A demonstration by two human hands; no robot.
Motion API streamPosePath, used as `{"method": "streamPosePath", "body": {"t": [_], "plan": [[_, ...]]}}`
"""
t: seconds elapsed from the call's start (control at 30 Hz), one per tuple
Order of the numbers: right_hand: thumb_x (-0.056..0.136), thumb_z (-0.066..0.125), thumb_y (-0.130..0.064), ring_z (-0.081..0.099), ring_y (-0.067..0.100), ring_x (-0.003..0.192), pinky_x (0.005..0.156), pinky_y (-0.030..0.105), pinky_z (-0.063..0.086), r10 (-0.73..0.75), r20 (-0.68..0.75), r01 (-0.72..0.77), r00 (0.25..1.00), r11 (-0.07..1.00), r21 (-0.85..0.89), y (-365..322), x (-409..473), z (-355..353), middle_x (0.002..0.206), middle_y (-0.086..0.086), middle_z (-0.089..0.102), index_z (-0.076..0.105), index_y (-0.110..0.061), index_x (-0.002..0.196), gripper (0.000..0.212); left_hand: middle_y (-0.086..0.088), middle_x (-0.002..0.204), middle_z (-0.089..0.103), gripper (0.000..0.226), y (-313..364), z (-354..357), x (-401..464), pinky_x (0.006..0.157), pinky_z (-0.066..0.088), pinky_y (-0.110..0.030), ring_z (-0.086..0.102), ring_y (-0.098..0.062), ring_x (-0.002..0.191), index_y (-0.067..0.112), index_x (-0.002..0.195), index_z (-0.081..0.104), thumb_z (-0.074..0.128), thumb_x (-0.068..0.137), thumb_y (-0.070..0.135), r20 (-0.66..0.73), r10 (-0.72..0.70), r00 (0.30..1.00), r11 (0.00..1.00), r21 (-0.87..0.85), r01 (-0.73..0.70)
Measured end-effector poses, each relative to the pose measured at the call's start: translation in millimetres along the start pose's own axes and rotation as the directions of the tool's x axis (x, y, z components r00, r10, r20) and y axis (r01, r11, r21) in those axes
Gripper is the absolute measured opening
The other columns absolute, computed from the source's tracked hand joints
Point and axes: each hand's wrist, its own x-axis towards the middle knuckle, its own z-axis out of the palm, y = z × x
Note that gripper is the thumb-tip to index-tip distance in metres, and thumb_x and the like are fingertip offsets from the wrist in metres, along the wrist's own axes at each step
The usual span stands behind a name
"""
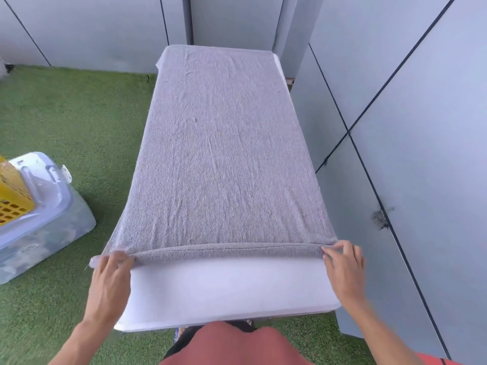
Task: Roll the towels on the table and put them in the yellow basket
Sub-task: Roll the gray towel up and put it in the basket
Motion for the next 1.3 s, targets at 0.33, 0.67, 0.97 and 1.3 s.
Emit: {"method": "streamPosePath", "body": {"t": [0.33, 0.67, 0.97, 1.3], "plan": [[0.080, 0.062, 0.009, 0.051, 0.033, 0.103, 0.093, 0.040, 0.039, -0.061, 0.223, 0.052, 0.973, 0.997, 0.048, 0.2, 28.8, 8.0, 0.107, 0.010, 0.060, 0.067, -0.001, 0.109, 0.031, -0.016, 0.104, 0.065, 0.034, -4.3, 7.2, 32.4, 0.078, 0.053, -0.049, 0.058, -0.038, 0.097, -0.001, 0.108, 0.064, 0.061, 0.078, -0.017, 0.149, -0.050, 0.988, 0.996, -0.062, 0.059], [0.089, 0.059, -0.002, 0.059, 0.015, 0.086, 0.073, 0.015, 0.040, -0.071, 0.505, -0.102, 0.860, 0.946, 0.307, 23.6, 30.2, -18.7, 0.092, -0.002, 0.066, 0.069, -0.017, 0.107, 0.025, -0.009, 0.113, 0.068, 0.035, -23.2, -13.8, 42.2, 0.068, 0.050, -0.031, 0.064, -0.021, 0.080, 0.017, 0.117, 0.065, 0.050, 0.091, -0.002, 0.480, -0.130, 0.868, 0.941, -0.216, 0.260], [0.087, 0.066, -0.010, 0.045, 0.024, 0.092, 0.089, 0.040, 0.042, -0.051, 0.058, 0.043, 0.997, 0.990, 0.131, 0.5, 8.4, 6.4, 0.095, 0.002, 0.058, 0.073, -0.010, 0.096, 0.012, -0.015, 0.090, 0.057, 0.020, -1.1, -3.3, 21.2, 0.062, 0.045, -0.044, 0.046, -0.031, 0.080, 0.000, 0.087, 0.067, 0.064, 0.076, -0.016, 0.030, -0.025, 0.999, 0.999, -0.040, 0.026], [0.079, 0.068, 0.008, 0.040, 0.024, 0.118, 0.105, 0.034, 0.035, -0.101, 0.150, 0.058, 0.983, 0.963, 0.263, -0.5, 16.6, 19.5, 0.129, 0.016, 0.044, 0.065, 0.003, 0.115, 0.036, -0.018, 0.106, 0.055, 0.043, 6.9, 14.8, 20.7, 0.077, 0.050, -0.050, 0.052, -0.038, 0.094, -0.002, 0.110, 0.058, 0.061, 0.071, -0.020, 0.078, -0.057, 0.995, 0.996, -0.066, 0.063]]}}
